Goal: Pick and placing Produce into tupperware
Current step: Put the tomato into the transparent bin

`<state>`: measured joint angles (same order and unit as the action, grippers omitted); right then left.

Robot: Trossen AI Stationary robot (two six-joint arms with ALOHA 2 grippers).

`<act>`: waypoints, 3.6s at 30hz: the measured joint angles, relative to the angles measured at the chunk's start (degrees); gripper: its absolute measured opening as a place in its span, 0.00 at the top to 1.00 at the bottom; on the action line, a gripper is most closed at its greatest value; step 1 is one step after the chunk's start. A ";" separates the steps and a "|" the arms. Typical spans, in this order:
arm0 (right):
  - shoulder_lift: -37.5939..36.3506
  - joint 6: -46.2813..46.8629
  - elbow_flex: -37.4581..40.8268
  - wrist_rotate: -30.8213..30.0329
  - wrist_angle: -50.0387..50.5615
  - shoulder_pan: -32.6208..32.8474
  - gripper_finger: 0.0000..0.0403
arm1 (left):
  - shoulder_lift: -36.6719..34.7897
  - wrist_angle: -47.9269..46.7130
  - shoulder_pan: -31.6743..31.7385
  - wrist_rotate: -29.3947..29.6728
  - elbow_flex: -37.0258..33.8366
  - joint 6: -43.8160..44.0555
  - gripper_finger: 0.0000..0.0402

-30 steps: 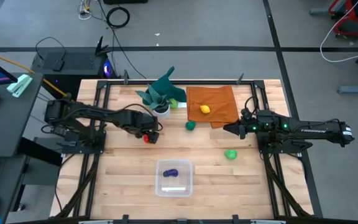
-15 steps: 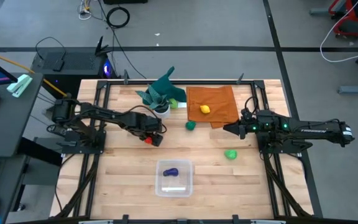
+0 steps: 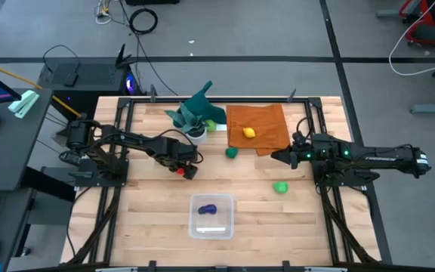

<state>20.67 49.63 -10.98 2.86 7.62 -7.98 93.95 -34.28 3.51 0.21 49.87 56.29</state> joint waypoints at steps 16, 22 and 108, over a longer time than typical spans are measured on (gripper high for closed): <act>-0.02 -0.24 0.00 -0.01 0.04 0.01 0.72 | 0.00 0.00 0.00 0.62 0.00 -0.10 0.18; -0.02 -0.24 0.00 -0.01 0.04 0.00 0.72 | 0.00 0.00 -0.02 0.61 0.00 -0.63 0.24; -0.02 -0.28 0.00 11.47 0.09 0.03 0.72 | 1.26 16.02 -25.04 25.56 21.81 16.07 0.31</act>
<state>20.64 49.34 -10.98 14.33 7.70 -7.94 95.21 -18.27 -21.53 25.77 71.68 72.36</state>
